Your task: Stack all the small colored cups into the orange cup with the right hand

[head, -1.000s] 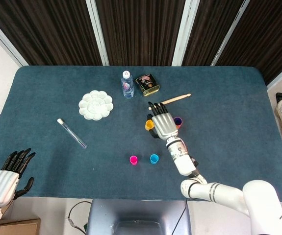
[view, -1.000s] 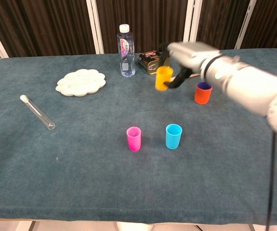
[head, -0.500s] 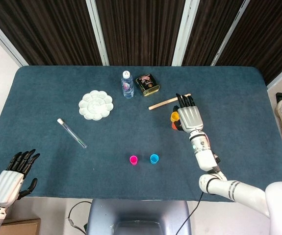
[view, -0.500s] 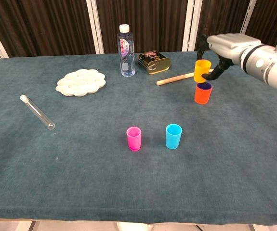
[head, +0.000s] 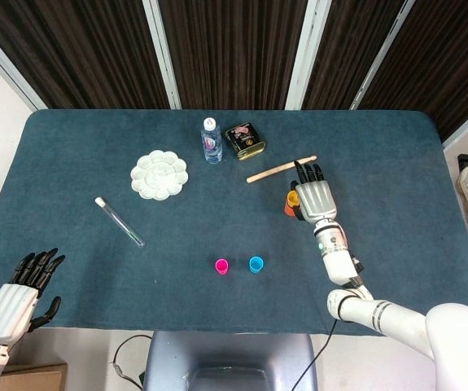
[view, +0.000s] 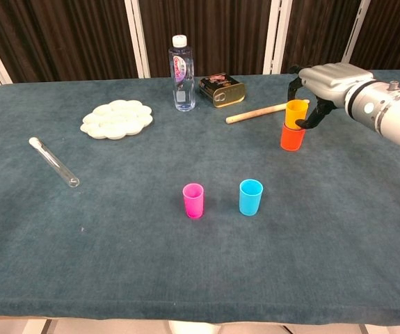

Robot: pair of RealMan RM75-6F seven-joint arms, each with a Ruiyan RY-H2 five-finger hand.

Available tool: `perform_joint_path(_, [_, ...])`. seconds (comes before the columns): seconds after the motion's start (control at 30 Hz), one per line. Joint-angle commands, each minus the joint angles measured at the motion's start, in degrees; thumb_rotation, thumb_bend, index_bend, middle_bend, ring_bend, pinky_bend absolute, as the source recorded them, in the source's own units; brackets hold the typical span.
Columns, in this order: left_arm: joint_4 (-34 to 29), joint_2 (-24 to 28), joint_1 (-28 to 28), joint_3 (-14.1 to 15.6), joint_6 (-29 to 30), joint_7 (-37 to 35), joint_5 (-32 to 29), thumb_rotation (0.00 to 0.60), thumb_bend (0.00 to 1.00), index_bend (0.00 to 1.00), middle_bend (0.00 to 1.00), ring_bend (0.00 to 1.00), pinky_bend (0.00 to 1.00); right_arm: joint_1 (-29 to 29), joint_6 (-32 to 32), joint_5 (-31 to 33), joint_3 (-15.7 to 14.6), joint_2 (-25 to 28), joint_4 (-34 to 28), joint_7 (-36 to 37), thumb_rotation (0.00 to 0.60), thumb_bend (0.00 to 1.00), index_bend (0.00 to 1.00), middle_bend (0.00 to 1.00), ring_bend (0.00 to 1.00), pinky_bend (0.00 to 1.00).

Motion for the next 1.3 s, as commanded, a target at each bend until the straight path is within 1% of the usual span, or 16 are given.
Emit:
perform_joint_path(0.03, [-0.03, -0.06, 0.0, -0.02, 0.02, 0.08, 0.01, 0.6, 0.45, 0.0, 0.0, 0.0, 0.06, -0.02, -0.74, 0.29, -0.1, -0.28, 0.51, 0.03, 0.6, 0.49, 0.55, 0.05, 0.0, 0.02])
perform_joint_path(0.07, [-0.01, -0.08, -0.01, -0.03, 0.0, 0.09, -0.01, 0.6, 0.45, 0.0, 0.0, 0.0, 0.06, -0.05, -0.85, 0.22, -0.11, -0.27, 0.51, 0.18, 0.6, 0.49, 0.51, 0.05, 0.0, 0.02])
perform_joint_path(0.13, [0.01, -0.09, -0.07, -0.05, -0.18, 0.04, -0.16, 0.6, 0.45, 0.0, 0.0, 0.0, 0.06, -0.29, -1.08, -0.31, -0.11, 0.2, -0.14, 1.18, 0.6, 0.49, 0.3, 0.03, 0.0, 0.02])
perform_joint_path(0.17, [0.01, -0.08, -0.1, -0.06, -0.26, -0.01, -0.22, 0.6, 0.45, 0.0, 0.0, 0.0, 0.06, -0.5, -1.09, -0.69, -0.15, 0.65, -0.84, 1.76, 0.6, 0.49, 0.23, 0.02, 0.0, 0.02])
perform_joint_path(0.2, [0.02, -0.07, -0.12, -0.09, -0.3, -0.04, -0.28, 0.6, 0.45, 0.0, 0.0, 0.0, 0.06, -0.76, -1.17, -1.17, -0.26, 1.28, -1.88, 2.38, 0.6, 0.49, 0.14, 0.0, 0.0, 0.02])
perform_joint_path(0.23, [0.04, -0.06, -0.14, -0.12, -0.31, -0.09, -0.31, 0.6, 0.45, 0.0, 0.0, 0.0, 0.06, -1.23, -1.15, -2.03, -0.55, 2.47, -3.88, 3.24, 0.6, 0.49, 0.11, 0.0, 0.0, 0.01])
perform_joint_path(0.3, [0.05, -0.05, -0.14, -0.13, -0.28, -0.14, -0.3, 0.6, 0.45, 0.0, 0.0, 0.0, 0.06, -2.2, -0.37, -4.26, -1.21, 4.68, -7.99, 4.78, 0.6, 0.49, 0.09, 0.0, 0.0, 0.0])
perform_joint_path(0.4, [0.01, -0.1, -0.11, -0.04, -0.21, -0.03, -0.14, 0.6, 0.45, 0.0, 0.0, 0.0, 0.06, -4.31, 1.48, -10.04, -3.34, 9.25, -16.93, 7.99, 0.6, 0.49, 0.1, 0.0, 0.0, 0.0])
perform_joint_path(0.5, [-0.05, -0.18, -0.14, 0.0, -0.28, 0.18, -0.06, 0.6, 0.45, 0.0, 0.0, 0.0, 0.06, -5.66, 1.25, -14.45, -5.98, 12.97, -24.49, 10.09, 0.6, 0.49, 0.14, 0.0, 0.0, 0.0])
perform_joint_path(0.63, [-0.1, -0.2, -0.08, 0.01, -0.11, 0.31, 0.02, 0.6, 0.46, 0.0, 0.0, 0.0, 0.06, -6.23, -0.58, -18.24, -9.51, 15.78, -30.84, 10.32, 0.6, 0.47, 0.18, 0.0, 0.0, 0.0])
perform_joint_path(0.67, [-0.1, -0.18, -0.05, 0.01, -0.04, 0.31, 0.04, 0.6, 0.45, 0.0, 0.0, 0.0, 0.06, -6.28, -0.78, -18.84, -10.06, 15.9, -31.49, 10.16, 0.6, 0.47, 0.18, 0.0, 0.0, 0.0])
perform_joint_path(0.77, [-0.13, -0.12, 0.01, 0.0, 0.07, 0.18, -0.01, 0.6, 0.45, 0.0, 0.0, 0.0, 0.06, -6.28, -1.36, -19.69, -11.5, 15.03, -31.37, 8.63, 0.6, 0.47, 0.21, 0.0, 0.0, 0.0])
perform_joint_path(0.83, [-0.12, -0.03, 0.08, 0.02, 0.31, 0.05, 0.13, 0.6, 0.45, 0.0, 0.0, 0.0, 0.06, -6.03, -2.21, -18.85, -12.0, 13.72, -30.28, 7.15, 0.6, 0.47, 0.24, 0.0, 0.0, 0.0])
perform_joint_path(0.97, [-0.11, 0.07, 0.15, 0.06, 0.56, -0.16, 0.3, 0.6, 0.46, 0.0, 0.0, 0.0, 0.06, -5.43, -3.16, -17.68, -11.92, 10.64, -27.82, 5.97, 0.6, 0.47, 0.29, 0.0, 0.0, 0.0])
perform_joint_path(1.23, [0.01, 0.42, 0.25, 0.08, 0.83, -0.94, 0.35, 0.6, 0.46, 0.0, 0.0, 0.0, 0.06, -5.02, -3.2, -17.0, -11.35, 6.75, -24.13, 5.68, 0.6, 0.47, 0.47, 0.0, 0.0, 0.0])
perform_joint_path(1.3, [0.05, 0.48, 0.3, 0.09, 0.98, -1.13, 0.43, 0.6, 0.46, 0.0, 0.0, 0.0, 0.06, -5.1, -2.94, -16.98, -11.27, 6.07, -23.57, 5.67, 0.6, 0.47, 0.5, 0.0, 0.0, 0.0])
